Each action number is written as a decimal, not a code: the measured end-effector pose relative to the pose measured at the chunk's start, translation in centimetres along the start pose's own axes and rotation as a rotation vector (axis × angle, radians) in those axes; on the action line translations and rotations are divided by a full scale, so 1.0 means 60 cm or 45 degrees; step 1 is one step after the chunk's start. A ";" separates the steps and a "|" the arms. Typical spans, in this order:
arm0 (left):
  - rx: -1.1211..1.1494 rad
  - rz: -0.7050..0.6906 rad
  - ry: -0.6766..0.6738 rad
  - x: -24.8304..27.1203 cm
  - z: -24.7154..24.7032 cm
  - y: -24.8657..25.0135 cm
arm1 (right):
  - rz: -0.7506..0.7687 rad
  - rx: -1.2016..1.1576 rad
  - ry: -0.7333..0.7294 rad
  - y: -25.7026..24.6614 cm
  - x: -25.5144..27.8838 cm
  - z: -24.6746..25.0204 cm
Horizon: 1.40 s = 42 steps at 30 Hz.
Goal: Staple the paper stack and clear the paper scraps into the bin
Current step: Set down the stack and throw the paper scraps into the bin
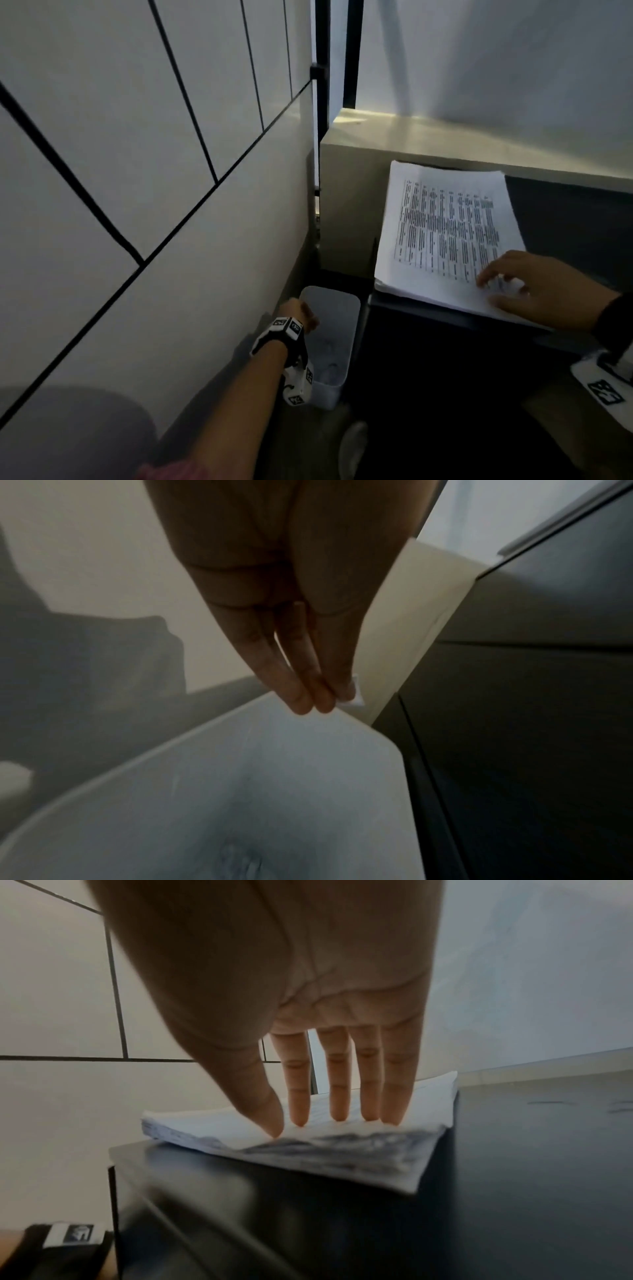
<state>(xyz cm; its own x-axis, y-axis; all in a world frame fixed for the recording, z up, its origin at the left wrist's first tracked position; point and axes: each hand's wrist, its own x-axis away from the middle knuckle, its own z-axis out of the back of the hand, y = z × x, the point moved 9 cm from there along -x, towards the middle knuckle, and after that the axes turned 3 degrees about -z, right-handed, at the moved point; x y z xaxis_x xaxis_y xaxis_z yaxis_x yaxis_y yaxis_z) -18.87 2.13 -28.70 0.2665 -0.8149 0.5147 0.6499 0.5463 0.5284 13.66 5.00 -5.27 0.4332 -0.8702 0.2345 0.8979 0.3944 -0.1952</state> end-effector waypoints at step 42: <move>-0.849 -0.993 0.010 0.265 -0.041 0.659 | -0.723 -0.136 -0.189 0.316 0.151 -0.004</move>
<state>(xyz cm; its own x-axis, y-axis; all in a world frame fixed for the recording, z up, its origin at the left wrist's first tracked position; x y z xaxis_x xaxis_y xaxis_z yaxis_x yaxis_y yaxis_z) 12.82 10.26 -1.30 -0.3964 -0.8997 0.1829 0.9070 -0.3530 0.2296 34.58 4.50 -7.04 -0.0994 -0.8826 0.4594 0.9828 -0.1593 -0.0933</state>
